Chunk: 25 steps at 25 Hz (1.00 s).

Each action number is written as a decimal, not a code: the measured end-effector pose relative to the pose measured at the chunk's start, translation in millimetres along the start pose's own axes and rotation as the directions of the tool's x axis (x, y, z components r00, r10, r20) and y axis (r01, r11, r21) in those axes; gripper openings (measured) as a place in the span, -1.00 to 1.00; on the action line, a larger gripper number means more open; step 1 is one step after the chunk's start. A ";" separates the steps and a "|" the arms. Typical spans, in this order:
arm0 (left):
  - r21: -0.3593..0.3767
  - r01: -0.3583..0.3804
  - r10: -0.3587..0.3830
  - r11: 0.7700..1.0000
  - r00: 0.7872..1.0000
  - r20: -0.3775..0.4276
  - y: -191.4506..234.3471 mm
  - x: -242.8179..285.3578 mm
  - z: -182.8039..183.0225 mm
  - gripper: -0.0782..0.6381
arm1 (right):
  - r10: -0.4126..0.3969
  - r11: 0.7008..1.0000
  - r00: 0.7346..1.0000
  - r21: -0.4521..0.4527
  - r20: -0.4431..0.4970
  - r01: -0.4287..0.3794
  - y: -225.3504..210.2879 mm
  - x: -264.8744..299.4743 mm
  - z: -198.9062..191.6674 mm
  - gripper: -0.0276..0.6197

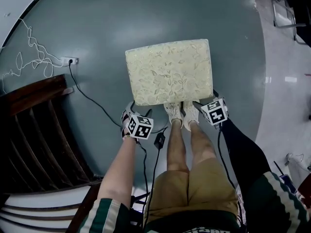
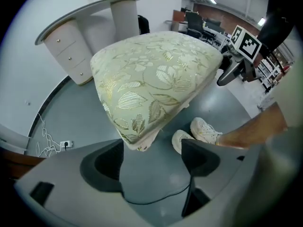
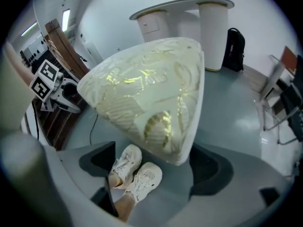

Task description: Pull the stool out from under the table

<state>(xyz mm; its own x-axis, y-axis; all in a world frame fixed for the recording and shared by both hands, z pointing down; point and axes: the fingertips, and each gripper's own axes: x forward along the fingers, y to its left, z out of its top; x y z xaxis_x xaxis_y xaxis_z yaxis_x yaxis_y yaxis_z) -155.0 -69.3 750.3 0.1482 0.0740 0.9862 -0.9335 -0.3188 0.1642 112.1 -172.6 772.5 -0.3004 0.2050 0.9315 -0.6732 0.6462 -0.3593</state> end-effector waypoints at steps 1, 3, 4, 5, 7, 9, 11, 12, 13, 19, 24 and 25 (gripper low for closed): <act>0.000 0.001 -0.001 1.000 1.000 -0.002 -2.6 -4.3 -1.5 0.29 | 0.004 1.000 1.000 0.002 -0.010 -0.004 3.2 -4.0 -4.7 0.64; -0.009 0.004 -0.004 1.000 1.000 -0.005 -8.5 -11.6 -1.6 0.29 | 0.008 1.000 1.000 0.002 -0.027 -0.008 6.3 -15.5 -12.9 0.64; -0.015 0.003 -0.003 1.000 1.000 -0.007 -10.5 -15.1 -0.6 0.29 | 0.009 1.000 1.000 -0.001 -0.029 -0.009 6.8 -22.3 -14.5 0.64; -0.019 0.000 0.000 1.000 1.000 -0.012 -12.0 -18.7 0.6 0.29 | 0.009 1.000 1.000 -0.003 -0.027 -0.009 7.2 -29.4 -14.9 0.64; -0.023 -0.007 0.006 1.000 1.000 -0.019 -14.7 -26.4 4.0 0.29 | 0.007 1.000 1.000 0.003 -0.021 -0.006 7.3 -44.2 -13.7 0.63; -0.034 -0.013 0.012 0.999 1.000 -0.021 -16.1 -34.8 9.5 0.29 | 0.008 1.000 1.000 0.012 -0.012 -0.008 8.2 -58.8 -8.9 0.63; -0.052 -0.021 0.020 0.998 1.000 -0.015 -14.3 -44.4 18.2 0.29 | 0.017 1.000 1.000 0.004 0.000 -0.017 9.8 -71.4 -0.9 0.62; -0.061 -0.025 0.025 0.998 1.000 -0.008 -12.7 -50.1 23.6 0.29 | 0.020 1.000 1.000 -0.001 0.006 -0.020 9.8 -77.4 3.5 0.62; -0.069 -0.031 0.031 0.997 1.000 0.000 -11.2 -56.8 28.8 0.29 | 0.021 1.000 1.000 -0.004 0.011 -0.021 9.3 -83.6 7.7 0.62; -0.105 -0.075 0.080 0.992 0.996 0.041 -6.4 -116.3 62.7 0.29 | 0.034 0.999 0.998 -0.015 0.051 -0.033 7.5 -134.7 42.1 0.58; -0.129 -0.131 0.145 0.983 0.984 0.106 -3.7 -170.6 97.2 0.29 | 0.054 0.997 0.981 -0.071 0.187 -0.041 12.4 -192.8 102.0 0.55; -0.127 -0.130 0.144 0.983 0.983 0.116 -6.3 -181.2 103.0 0.29 | 0.055 0.996 0.975 -0.083 0.216 -0.038 14.5 -206.9 114.2 0.54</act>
<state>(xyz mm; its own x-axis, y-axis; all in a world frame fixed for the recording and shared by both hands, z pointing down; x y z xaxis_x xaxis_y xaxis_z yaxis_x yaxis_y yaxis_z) -142.3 -178.0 572.8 0.0487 -0.0833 0.9953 -0.9787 -0.2031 0.0309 87.3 -289.7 568.2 -0.4756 0.0767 0.8763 -0.6031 0.6968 -0.3883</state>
